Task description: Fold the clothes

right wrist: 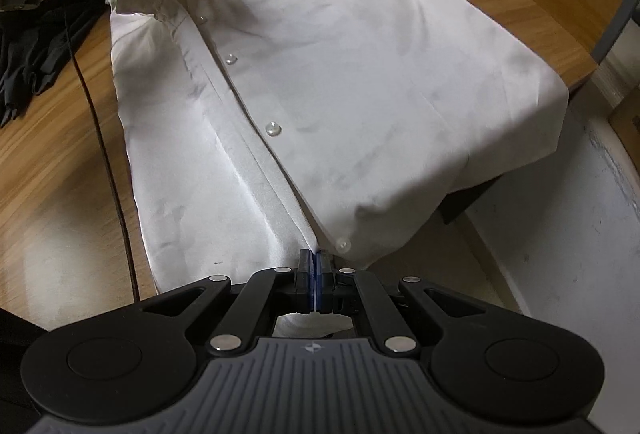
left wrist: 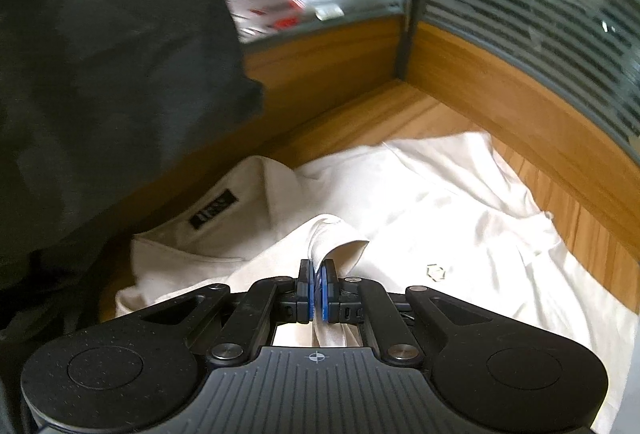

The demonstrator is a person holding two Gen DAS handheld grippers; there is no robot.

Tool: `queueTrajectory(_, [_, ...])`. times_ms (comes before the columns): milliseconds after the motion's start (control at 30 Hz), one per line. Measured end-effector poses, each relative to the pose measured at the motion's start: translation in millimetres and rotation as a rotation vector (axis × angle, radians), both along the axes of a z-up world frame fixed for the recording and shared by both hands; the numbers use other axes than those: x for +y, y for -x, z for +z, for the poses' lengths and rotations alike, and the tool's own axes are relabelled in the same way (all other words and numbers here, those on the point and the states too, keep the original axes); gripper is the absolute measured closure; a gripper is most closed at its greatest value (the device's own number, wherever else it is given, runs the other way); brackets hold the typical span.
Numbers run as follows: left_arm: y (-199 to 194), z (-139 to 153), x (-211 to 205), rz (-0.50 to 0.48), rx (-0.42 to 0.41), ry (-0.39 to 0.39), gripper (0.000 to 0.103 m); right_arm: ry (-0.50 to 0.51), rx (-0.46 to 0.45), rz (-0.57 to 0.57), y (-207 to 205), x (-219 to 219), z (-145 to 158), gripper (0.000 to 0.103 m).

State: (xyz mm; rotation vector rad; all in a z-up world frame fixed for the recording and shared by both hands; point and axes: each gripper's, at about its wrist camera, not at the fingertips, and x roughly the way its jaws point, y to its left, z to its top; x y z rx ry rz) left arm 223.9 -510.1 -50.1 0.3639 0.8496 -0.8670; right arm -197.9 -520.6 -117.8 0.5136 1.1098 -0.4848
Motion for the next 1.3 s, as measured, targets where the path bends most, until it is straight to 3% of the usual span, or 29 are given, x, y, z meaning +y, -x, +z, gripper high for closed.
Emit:
queueTrajectory(233, [3,-18,-22,-0.026,0.019,-0.035,0.097,-0.042,0.028,-0.02,5,-5,-6,0.102])
queueTrajectory(567, [0,-27,-31,-0.036,0.078,-0.022,0.094,-0.047,0.056,-0.008,3,-6,-7,0.099])
queueTrajectory(600, [-1,-26,-31,-0.039,0.089,-0.018,0.089,-0.043,0.058,0.003,2,-6,-6,0.096])
queueTrajectory(667, [-2,-25,-30,-0.045,0.104,-0.008,0.069,-0.029,0.062,0.021,0,-7,-2,0.083])
queueTrajectory(700, [-1,-22,-29,-0.048,0.1,-0.002,0.054,-0.02,0.063,0.027,-1,-7,1,0.079])
queueTrajectory(733, [-1,-19,-27,-0.052,0.095,0.005,0.05,-0.016,0.059,0.029,-3,-8,4,0.075])
queueTrajectory(967, [4,-1,13,-0.051,0.087,0.008,0.05,0.021,-0.006,0.082,-29,-16,36,0.068])
queueTrajectory(1100, [12,0,50,0.013,0.101,-0.02,0.05,0.039,-0.053,0.2,-60,-17,50,0.063])
queueTrajectory(1300, [27,0,101,0.11,0.121,-0.049,0.051,0.079,-0.105,0.377,-116,-18,61,0.063])
